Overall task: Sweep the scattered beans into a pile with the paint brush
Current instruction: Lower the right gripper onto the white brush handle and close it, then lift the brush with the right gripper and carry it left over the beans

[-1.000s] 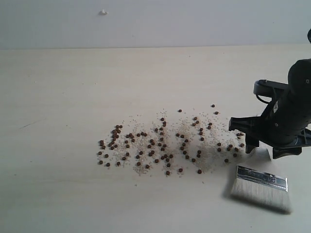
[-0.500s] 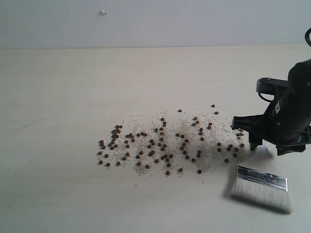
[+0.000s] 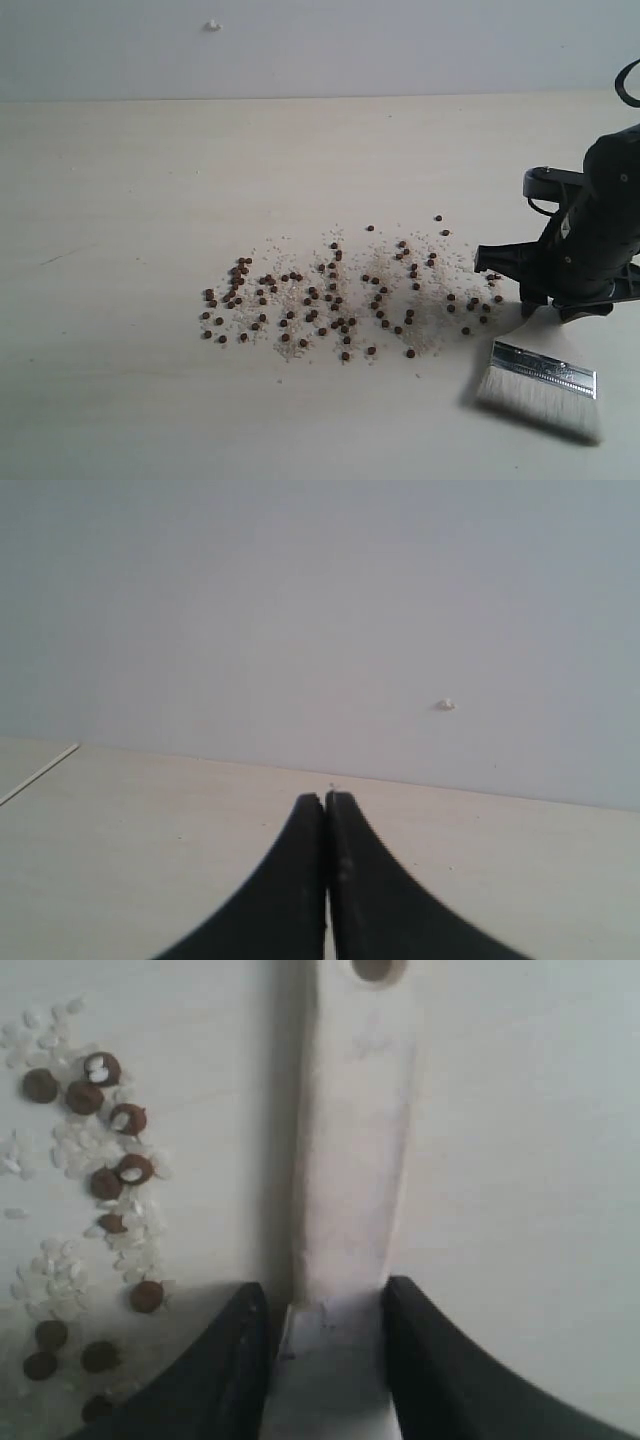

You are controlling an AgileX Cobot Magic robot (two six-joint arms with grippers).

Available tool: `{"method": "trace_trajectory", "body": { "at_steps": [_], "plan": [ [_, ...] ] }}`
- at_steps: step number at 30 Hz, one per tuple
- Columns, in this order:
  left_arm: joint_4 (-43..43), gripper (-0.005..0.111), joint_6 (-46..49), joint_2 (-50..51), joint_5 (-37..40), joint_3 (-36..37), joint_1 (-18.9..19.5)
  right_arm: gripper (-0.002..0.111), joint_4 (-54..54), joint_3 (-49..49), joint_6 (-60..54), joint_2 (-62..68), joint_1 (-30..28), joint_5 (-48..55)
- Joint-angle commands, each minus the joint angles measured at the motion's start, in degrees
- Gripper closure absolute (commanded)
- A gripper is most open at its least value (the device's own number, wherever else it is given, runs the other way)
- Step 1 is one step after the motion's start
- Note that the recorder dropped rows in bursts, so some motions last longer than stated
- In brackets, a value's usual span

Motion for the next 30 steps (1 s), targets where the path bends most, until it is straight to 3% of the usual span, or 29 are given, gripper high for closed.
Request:
{"method": "trace_trajectory", "body": {
  "at_steps": [1, 5, 12, 18, 30],
  "plan": [
    [-0.1, 0.107, 0.2, -0.3, -0.2, -0.1, 0.1, 0.086, 0.7, 0.5, -0.4, 1.3, 0.1, 1.8],
    [-0.1, 0.107, 0.2, -0.3, -0.2, -0.1, 0.1, 0.108, 0.7, 0.5, -5.3, 1.3, 0.1, 1.8],
    [-0.1, 0.107, 0.2, -0.3, -0.2, -0.1, 0.1, 0.108, 1.2, -0.7, -10.8, 0.2, 0.1, 2.5],
    [-0.1, 0.107, 0.2, -0.3, -0.2, -0.1, 0.1, 0.108, 7.4, -2.9, -21.9, -1.8, 0.1, 6.8],
    [-0.1, 0.107, 0.2, -0.3, -0.2, -0.1, 0.1, 0.108, 7.3, -3.1, -25.9, -6.9, 0.1, 7.5]
  ]
}}
